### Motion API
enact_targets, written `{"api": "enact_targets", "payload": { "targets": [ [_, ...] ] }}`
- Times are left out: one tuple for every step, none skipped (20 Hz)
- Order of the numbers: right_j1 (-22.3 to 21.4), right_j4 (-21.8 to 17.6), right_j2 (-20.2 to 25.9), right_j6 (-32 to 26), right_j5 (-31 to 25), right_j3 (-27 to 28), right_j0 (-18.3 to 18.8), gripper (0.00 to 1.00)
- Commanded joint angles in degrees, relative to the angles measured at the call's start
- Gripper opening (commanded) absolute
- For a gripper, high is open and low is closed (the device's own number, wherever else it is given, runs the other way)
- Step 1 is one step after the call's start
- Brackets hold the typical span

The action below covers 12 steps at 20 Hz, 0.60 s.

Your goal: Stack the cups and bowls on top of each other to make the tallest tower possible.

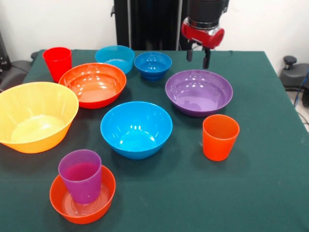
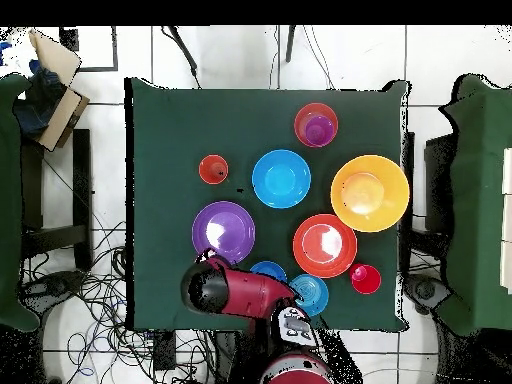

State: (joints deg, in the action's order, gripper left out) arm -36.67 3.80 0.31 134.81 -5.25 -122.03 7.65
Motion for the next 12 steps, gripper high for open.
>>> {"api": "enact_targets", "payload": {
  "targets": [
    [3.91,-3.06,4.07,3.91,1.68,-1.98,-0.18,1.00],
    [3.71,-3.38,4.05,3.69,1.55,-2.31,-0.15,1.00],
    [3.33,-3.89,4.27,3.17,1.00,-2.78,0.14,1.00],
    [3.02,-4.43,4.56,2.79,0.75,-3.25,0.44,1.00],
    [2.72,-4.97,4.84,2.40,0.51,-3.72,0.74,1.00],
    [2.73,-5.48,4.84,2.25,0.70,-3.97,0.73,1.00],
    [3.64,-6.33,5.34,2.22,1.91,-4.46,1.13,1.00],
    [4.30,-6.75,4.95,2.45,2.58,-4.36,0.75,1.00],
    [5.62,-7.47,4.26,2.62,3.95,-3.92,0.18,1.00],
    [6.43,-8.00,4.10,2.69,4.63,-3.60,0.06,1.00],
    [7.61,-8.52,3.80,2.96,5.62,-3.20,-0.33,1.00],
    [8.15,-8.92,3.64,3.17,6.04,-3.00,-0.54,1.00]
  ]
}}
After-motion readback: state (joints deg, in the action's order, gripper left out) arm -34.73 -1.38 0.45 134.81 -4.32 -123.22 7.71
